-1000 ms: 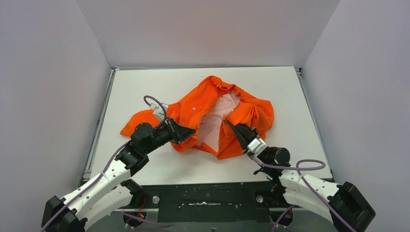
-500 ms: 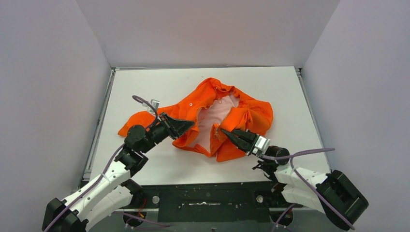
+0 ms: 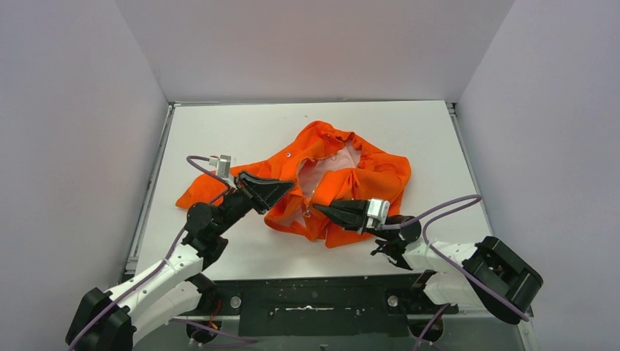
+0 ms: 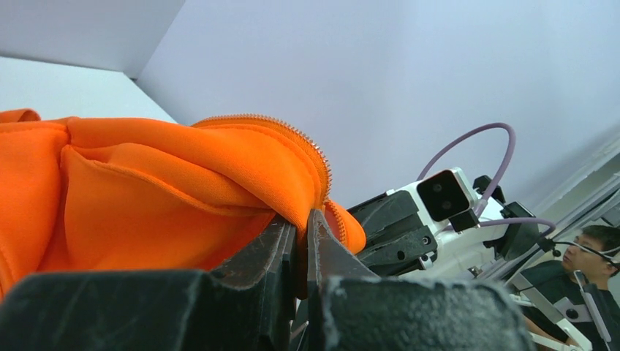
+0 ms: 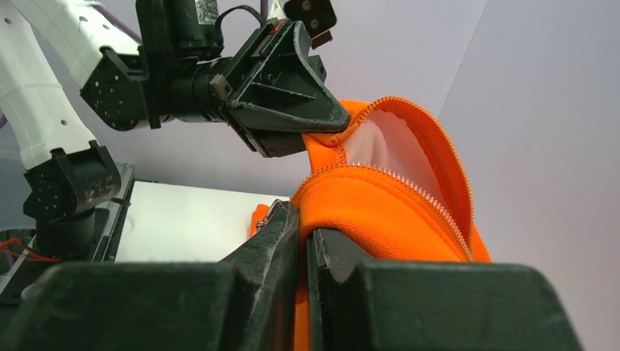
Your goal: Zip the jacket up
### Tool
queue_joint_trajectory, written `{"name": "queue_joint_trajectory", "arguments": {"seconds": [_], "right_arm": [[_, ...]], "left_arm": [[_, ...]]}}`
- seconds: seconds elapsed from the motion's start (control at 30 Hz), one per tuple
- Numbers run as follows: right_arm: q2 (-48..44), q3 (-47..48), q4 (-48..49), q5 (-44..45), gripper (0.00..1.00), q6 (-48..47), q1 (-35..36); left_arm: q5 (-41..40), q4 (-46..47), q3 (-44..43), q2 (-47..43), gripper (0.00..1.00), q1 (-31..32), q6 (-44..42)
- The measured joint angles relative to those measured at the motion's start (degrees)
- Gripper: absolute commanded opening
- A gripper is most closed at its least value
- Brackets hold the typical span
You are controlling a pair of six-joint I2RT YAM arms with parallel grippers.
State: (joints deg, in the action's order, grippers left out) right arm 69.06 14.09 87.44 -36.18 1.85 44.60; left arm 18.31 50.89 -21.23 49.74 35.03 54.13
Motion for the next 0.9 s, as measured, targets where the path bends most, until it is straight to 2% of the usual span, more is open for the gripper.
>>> {"name": "queue_joint_trajectory", "arguments": {"seconds": [0.4,0.9], "right_arm": [[0.2,2.6,0.4,3.1,0.0,-0.1,2.1],[2.1,5.1,0.8,4.3,0.0,-1.2,2.5]], "left_arm": [[1.0,5.9,3.0,-1.7,0.0,0.8,-1.6],[3.0,6.3,3.9,-1.9,0.0,2.5,-3.8]]}}
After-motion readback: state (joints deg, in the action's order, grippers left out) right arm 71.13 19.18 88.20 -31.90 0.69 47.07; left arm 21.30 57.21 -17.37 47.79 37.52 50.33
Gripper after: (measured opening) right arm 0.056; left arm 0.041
